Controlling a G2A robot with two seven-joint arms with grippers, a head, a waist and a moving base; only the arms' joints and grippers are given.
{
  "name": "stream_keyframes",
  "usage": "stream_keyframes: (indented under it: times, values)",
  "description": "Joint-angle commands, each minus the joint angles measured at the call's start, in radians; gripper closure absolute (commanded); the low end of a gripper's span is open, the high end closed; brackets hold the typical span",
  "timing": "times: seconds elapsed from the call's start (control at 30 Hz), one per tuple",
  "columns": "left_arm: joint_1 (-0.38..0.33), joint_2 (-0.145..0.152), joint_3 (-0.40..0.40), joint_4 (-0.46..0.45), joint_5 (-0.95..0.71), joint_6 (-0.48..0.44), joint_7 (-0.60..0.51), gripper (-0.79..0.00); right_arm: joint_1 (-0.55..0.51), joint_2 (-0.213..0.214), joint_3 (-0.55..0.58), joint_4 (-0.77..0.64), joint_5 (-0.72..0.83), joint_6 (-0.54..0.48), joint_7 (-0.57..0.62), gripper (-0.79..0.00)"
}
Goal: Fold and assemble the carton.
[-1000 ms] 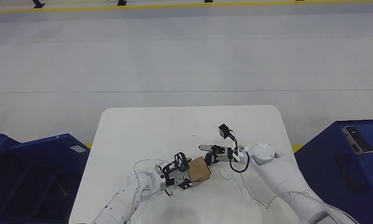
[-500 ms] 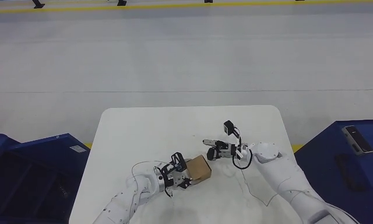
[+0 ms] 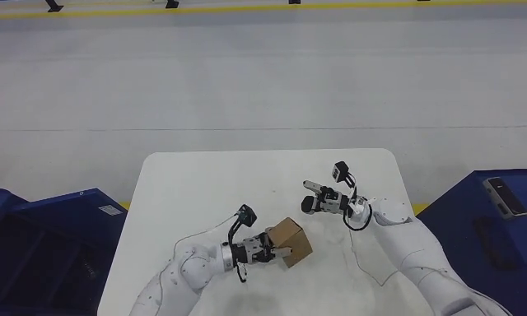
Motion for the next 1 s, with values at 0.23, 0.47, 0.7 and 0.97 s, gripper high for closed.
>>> stream_keyframes:
  times: [0.23,0.47,0.7,0.97]
  values:
    - [-0.138,-0.018,0.050,0.172,-0.384,0.242,-0.337,0.000,0.000,0.000,0.000,0.000,0.000,0.000,0.000,-0.785]
    - [-0.173,-0.036,0.080,0.260,-0.378,0.253,-0.307,-0.785,0.000,0.000,0.000,0.000,0.000,0.000,0.000,-0.785]
    - [-0.152,0.010,-0.036,0.295,-0.390,0.163,-0.311,-0.785,0.000,0.000,0.000,0.000,0.000,0.000,0.000,-0.785]
    - [0.113,0.114,-0.315,-0.158,-0.094,0.092,-0.041,-0.372,0.000,0.000,0.000,0.000,0.000,0.000,0.000,-0.785]
